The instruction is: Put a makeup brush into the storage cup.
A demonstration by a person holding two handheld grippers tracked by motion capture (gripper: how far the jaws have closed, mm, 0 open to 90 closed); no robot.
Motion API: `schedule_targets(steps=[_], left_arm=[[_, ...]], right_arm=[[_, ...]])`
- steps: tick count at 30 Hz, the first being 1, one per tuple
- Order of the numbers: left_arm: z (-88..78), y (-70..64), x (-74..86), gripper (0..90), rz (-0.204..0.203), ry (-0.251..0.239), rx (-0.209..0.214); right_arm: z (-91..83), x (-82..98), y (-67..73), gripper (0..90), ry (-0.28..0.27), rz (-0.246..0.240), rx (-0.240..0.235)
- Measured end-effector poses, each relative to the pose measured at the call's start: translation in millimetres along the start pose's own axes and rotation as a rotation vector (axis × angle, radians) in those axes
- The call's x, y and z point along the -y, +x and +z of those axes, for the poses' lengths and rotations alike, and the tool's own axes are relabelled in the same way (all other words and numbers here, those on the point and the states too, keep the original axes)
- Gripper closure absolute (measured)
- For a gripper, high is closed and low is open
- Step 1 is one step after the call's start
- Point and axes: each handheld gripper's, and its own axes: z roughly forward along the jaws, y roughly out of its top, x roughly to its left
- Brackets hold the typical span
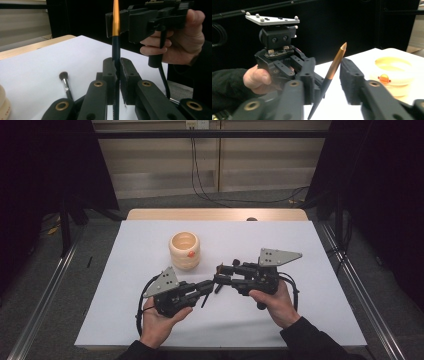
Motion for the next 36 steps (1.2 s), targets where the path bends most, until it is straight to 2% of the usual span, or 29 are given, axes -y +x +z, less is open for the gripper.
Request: schedule_targets(steps=[3,4,5,8,23,26,27,29,30,31,32,33,35,36], left_arm=[[1.6,-0.7,1.1,83.6,0.000,-0.001,0.004],[2.3,-0.7,1.5,83.6,-0.001,-0.001,0.014],[2.5,-1.3,1.5,83.6,0.005,0.007,0.004],[3.1,-1.5,2.0,83.6,0.005,0.012,0.008],[5.2,0.0,5.0,81.4,-0.014,-0.002,0.030],[6.2,0.4,6.9,73.0,-0.015,0.004,0.019],[6.7,0.2,7.3,73.0,-0.011,0.004,0.020],[7.6,-0.1,7.5,64.2,-0.012,0.000,0.010],[7.7,0.0,7.6,64.2,-0.014,-0.005,0.003],[7.8,0.9,7.5,59.3,-0.019,0.002,-0.009],[8.3,1.6,8.6,48.6,-0.022,-0.011,-0.019],[7.6,2.3,8.7,47.2,-0.017,-0.003,-0.031],[8.1,3.0,9.1,39.2,-0.022,-0.011,-0.032],[9.0,3.5,9.7,38.2,-0.021,-0.012,-0.026]], right_arm=[[0.6,1.6,-1.0,70.9,0.007,0.010,-0.003],[1.0,1.9,-1.4,73.1,0.007,0.013,-0.001],[1.6,2.1,-1.9,76.7,0.003,0.018,-0.012],[3.1,2.6,-2.0,83.5,0.008,0.023,-0.020],[2.8,1.6,0.6,84.2,0.011,0.007,-0.010],[2.3,-0.4,1.9,84.2,0.017,-0.008,-0.007],[2.3,-0.4,1.9,84.2,0.017,-0.008,-0.007],[1.7,-1.0,2.0,84.2,0.017,-0.013,-0.010],[1.4,-1.3,2.0,84.2,0.022,-0.016,-0.008],[0.9,-1.3,1.7,84.2,0.022,-0.014,-0.009],[0.1,-1.7,1.1,84.2,0.023,-0.019,-0.006],[-0.5,-2.1,0.8,84.2,0.022,-0.018,-0.008],[-1.4,-2.9,0.3,84.2,0.025,-0.023,-0.018],[-1.2,-3.1,0.2,84.2,0.025,-0.022,-0.031]])
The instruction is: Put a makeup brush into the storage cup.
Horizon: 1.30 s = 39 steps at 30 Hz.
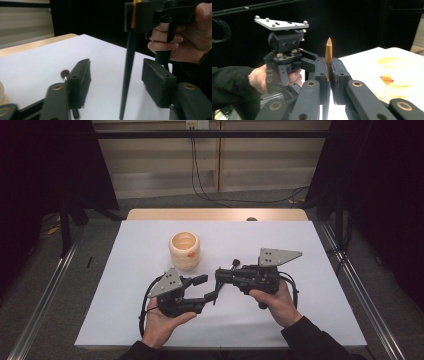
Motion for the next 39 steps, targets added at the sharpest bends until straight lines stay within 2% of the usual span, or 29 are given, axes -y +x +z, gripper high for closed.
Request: schedule_targets(steps=[1,2,4,5,7,11,12,13,14,19,21,22,25,31,34,35,39], left_arm=[[0.0,0.0,0.0,38.1,0.000,0.000,0.000],[0.9,0.4,0.3,38.2,0.007,0.006,0.020],[1.6,-0.1,0.2,38.5,0.013,0.010,0.023],[2.3,-1.2,0.2,44.3,0.020,0.019,0.032],[2.6,-1.7,0.0,46.2,0.024,0.024,0.032],[2.8,-2.4,0.0,62.4,0.025,0.031,0.046],[2.5,-2.0,-0.5,62.4,0.028,0.038,0.054],[2.5,-3.0,-1.3,70.3,0.034,0.045,0.055],[2.4,-3.1,-1.9,71.2,0.043,0.054,0.060],[3.4,-4.4,-2.4,79.3,0.037,0.052,0.068],[3.8,-4.4,-2.5,81.6,0.036,0.053,0.072],[4.3,-4.4,-3.0,81.6,0.030,0.062,0.089],[5.9,-6.5,-4.4,83.4,0.032,0.072,0.073],[5.6,-7.8,-4.4,83.8,0.043,0.059,0.077],[5.1,-7.7,-4.5,83.8,0.040,0.059,0.070],[5.0,-8.1,-4.3,83.9,0.035,0.053,0.070],[4.6,-7.7,-4.3,83.9,0.038,0.053,0.069]], right_arm=[[0.1,-0.2,0.1,84.2,0.001,0.000,-0.009],[0.4,-0.4,0.0,84.2,0.004,0.002,-0.017],[0.9,-0.5,-0.1,84.1,0.008,-0.001,-0.021],[1.8,-0.7,-0.4,84.1,0.008,0.006,-0.043],[2.1,-0.8,-0.4,84.1,0.013,0.000,-0.046],[3.9,-0.4,-0.5,84.1,0.035,-0.009,-0.043],[3.9,-0.4,-0.5,84.1,0.035,-0.009,-0.043],[4.9,0.4,-0.8,84.1,0.038,-0.010,-0.044],[5.4,0.6,-0.8,84.1,0.038,-0.009,-0.047],[5.9,1.1,-0.2,84.1,0.043,-0.014,-0.042],[5.7,1.4,-0.4,84.1,0.041,-0.012,-0.042],[5.7,1.4,-0.4,84.1,0.041,-0.012,-0.042],[5.9,2.5,-0.5,84.1,0.041,-0.012,-0.040],[4.6,2.9,0.7,83.1,0.030,-0.007,-0.040],[5.6,2.8,3.2,77.2,0.028,-0.026,-0.036],[6.6,2.6,6.3,71.9,0.037,-0.049,-0.034],[8.3,2.9,8.6,64.9,0.037,-0.051,-0.033]])
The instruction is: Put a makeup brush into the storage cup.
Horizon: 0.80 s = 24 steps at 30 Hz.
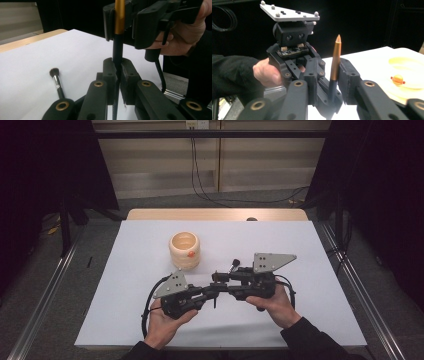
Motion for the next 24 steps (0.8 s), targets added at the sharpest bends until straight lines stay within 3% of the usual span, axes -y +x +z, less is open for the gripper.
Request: schedule_targets(steps=[2,3,4,7,11,14,15,16,24], left_arm=[[-0.3,0.5,0.2,83.8,0.004,0.006,-0.003],[-0.3,0.5,0.4,83.8,0.001,0.004,-0.005],[-0.5,1.0,0.5,83.8,-0.006,-0.001,-0.013],[-1.6,2.7,0.6,83.8,-0.003,0.005,-0.019],[-1.9,3.0,0.1,83.9,-0.014,0.001,-0.021],[-2.9,3.7,0.3,83.9,-0.014,0.001,-0.025],[-3.2,3.9,0.4,83.9,-0.015,0.003,-0.028],[-3.5,4.0,0.4,83.9,-0.022,0.001,-0.034],[-9.7,7.2,-1.2,83.8,-0.025,-0.004,-0.055]], right_arm=[[-0.2,0.0,0.2,55.3,-0.008,0.004,0.012],[-0.2,0.0,0.2,55.3,-0.008,0.004,0.012],[-0.9,-0.6,0.6,46.9,-0.017,0.004,0.033],[-1.8,-0.8,0.4,34.8,-0.032,0.010,0.054],[-1.4,-0.4,-0.7,25.5,-0.032,0.012,0.094],[0.0,0.8,-1.1,7.8,-0.042,0.017,0.147],[0.0,0.8,-1.1,7.8,-0.042,0.017,0.147],[-0.6,0.6,-1.4,1.9,-0.050,0.021,0.155],[-6.5,5.3,-0.7,0.0,-0.041,0.016,0.167]])
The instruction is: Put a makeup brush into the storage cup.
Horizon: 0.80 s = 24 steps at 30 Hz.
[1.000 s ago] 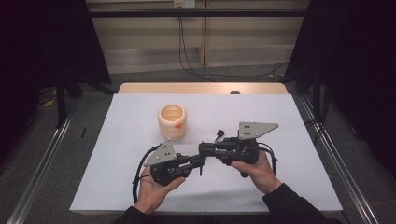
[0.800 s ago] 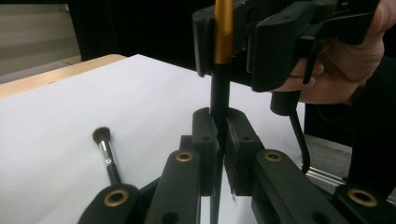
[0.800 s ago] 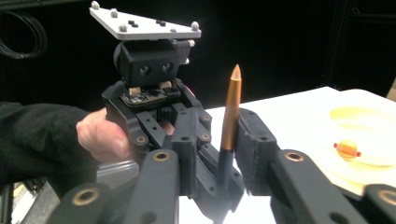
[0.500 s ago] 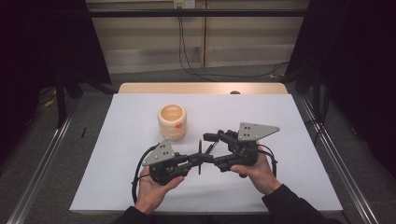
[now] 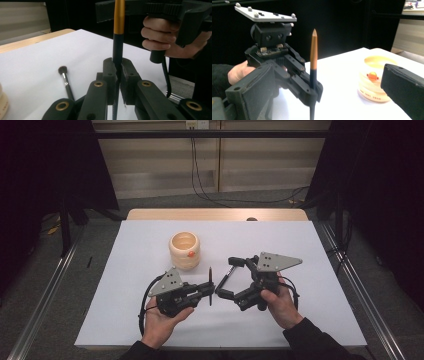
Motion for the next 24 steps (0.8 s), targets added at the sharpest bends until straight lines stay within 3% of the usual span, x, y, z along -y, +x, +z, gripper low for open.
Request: schedule_targets(steps=[2,5,7,9,24], left_arm=[[-2.1,3.1,-0.5,83.8,0.005,0.009,-0.022],[-4.5,5.4,-0.9,83.9,0.002,0.003,-0.040],[-7.5,8.3,-1.8,83.8,-0.006,-0.004,-0.053],[-9.9,11.3,-2.7,83.9,-0.005,-0.006,-0.056],[-24.4,30.8,-15.5,83.9,0.002,-0.022,-0.120]], right_arm=[[-5.0,1.7,-1.1,0.5,0.012,0.009,0.047],[-11.0,5.1,-2.9,0.2,0.005,0.010,0.067],[-21.9,11.3,-5.2,0.4,0.009,0.019,0.125],[-28.7,14.9,-6.2,0.5,0.004,0.026,0.154],[-90.0,43.0,-15.2,0.2,0.036,0.047,0.308]])
